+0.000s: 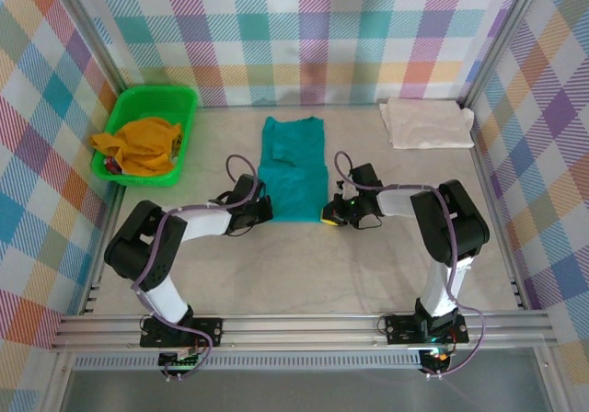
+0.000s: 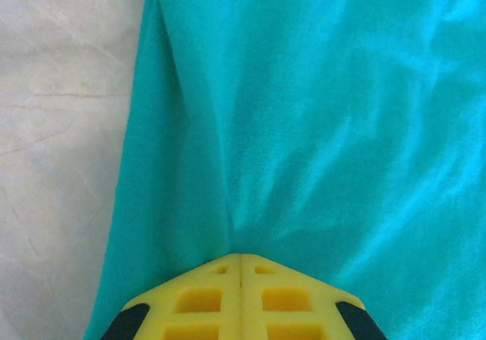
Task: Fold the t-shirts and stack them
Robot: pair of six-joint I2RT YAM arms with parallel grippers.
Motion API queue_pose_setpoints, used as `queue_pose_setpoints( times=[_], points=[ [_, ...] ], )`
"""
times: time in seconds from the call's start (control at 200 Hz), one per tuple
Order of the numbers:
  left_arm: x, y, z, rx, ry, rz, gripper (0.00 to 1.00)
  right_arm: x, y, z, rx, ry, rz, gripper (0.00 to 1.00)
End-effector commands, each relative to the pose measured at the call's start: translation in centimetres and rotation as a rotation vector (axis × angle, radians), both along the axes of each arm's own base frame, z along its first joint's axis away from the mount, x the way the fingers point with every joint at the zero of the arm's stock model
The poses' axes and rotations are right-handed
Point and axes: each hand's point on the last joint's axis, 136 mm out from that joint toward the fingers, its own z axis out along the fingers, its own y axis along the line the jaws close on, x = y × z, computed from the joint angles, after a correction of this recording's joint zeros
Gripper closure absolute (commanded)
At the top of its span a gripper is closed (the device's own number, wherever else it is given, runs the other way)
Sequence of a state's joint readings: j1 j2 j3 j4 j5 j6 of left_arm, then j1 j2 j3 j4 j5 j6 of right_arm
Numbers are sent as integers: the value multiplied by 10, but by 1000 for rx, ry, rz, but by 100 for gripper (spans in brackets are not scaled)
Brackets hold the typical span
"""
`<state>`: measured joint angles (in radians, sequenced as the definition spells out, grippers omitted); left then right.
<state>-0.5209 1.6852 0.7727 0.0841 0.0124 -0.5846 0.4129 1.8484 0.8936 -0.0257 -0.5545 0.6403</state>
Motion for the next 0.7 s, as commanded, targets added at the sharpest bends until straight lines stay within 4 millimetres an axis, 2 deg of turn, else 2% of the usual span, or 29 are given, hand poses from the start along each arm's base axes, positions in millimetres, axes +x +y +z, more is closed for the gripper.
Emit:
queue_pose_setpoints(
  times=[0.0, 0.095, 0.235, 0.35, 0.425, 0.46, 0.51, 0.58, 0.695],
  points=[
    [-40, 13, -25, 52, 120, 12, 100, -17, -14, -20, -76, 45, -15, 100],
    [-52, 17, -16, 48, 126, 20, 100, -25, -17, -16, -78, 56, -12, 100],
    [-66, 22, 9, 11, 104, 39, 99, -32, -21, 0, -82, 41, -11, 100],
    [-75, 41, 31, 43, 80, 91, 86, -36, -21, 20, -62, 16, -1, 100],
    [-87, 48, 38, 38, 99, 107, 84, -39, -23, 32, -63, 1, 4, 90],
    [-92, 48, 40, 20, 109, 109, 79, -41, -25, 36, -67, -8, 5, 87],
    [-98, 44, 39, -19, 123, 99, 73, -42, -27, 39, -78, -18, 4, 80],
    [-103, 38, 33, -57, 139, 72, 71, -41, -27, 40, -80, -22, 11, 72],
    [-96, 24, 31, -108, 127, 34, 67, -35, -16, 40, -30, 3, 24, 67]
  ],
)
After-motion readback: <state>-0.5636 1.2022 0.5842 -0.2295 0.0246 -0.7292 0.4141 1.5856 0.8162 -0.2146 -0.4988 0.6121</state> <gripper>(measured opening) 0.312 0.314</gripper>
